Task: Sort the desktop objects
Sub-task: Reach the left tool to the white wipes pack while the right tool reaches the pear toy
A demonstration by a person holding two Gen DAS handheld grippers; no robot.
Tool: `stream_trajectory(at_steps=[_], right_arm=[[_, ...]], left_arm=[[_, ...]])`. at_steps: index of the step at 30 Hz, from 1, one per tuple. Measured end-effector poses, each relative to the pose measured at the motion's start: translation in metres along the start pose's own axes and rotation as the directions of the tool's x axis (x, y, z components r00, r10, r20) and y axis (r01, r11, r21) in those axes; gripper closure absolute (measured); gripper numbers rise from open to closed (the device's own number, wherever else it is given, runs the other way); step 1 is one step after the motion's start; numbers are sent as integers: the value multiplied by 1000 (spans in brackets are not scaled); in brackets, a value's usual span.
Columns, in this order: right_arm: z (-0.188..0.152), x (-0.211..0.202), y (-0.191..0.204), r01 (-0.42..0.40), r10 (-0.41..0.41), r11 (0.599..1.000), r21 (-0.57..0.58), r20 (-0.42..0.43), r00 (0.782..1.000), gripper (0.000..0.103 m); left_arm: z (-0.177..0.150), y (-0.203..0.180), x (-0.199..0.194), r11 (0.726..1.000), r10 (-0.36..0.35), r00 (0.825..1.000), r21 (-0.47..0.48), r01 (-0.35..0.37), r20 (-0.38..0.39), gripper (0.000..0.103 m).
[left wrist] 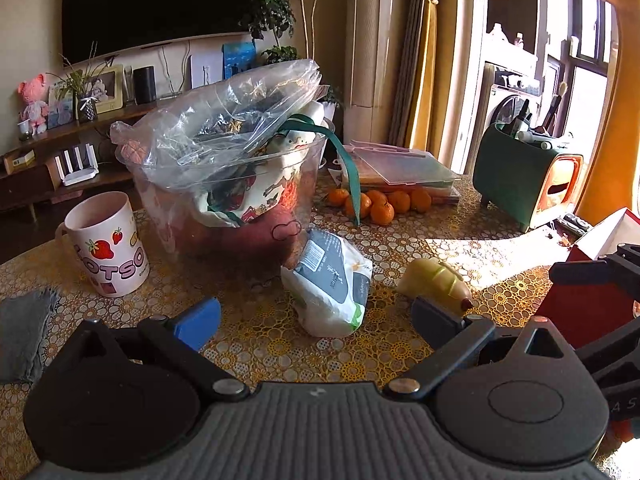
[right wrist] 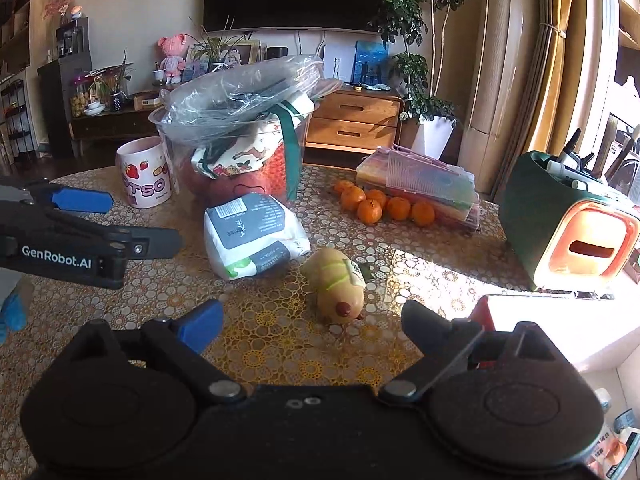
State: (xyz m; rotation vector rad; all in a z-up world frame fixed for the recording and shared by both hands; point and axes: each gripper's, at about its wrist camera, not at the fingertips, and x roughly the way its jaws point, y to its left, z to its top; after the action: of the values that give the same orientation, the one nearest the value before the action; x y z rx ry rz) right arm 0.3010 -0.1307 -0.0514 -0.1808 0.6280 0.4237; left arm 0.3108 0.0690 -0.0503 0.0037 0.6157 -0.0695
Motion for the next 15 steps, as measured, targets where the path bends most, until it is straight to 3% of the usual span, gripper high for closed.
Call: stream_trajectory(at_steps=[15], right_arm=[[10, 90, -6, 25, -24, 1000, 18, -50, 998, 11]], left_arm=[[11, 9, 89, 1000, -4, 996, -18, 2, -92, 1]])
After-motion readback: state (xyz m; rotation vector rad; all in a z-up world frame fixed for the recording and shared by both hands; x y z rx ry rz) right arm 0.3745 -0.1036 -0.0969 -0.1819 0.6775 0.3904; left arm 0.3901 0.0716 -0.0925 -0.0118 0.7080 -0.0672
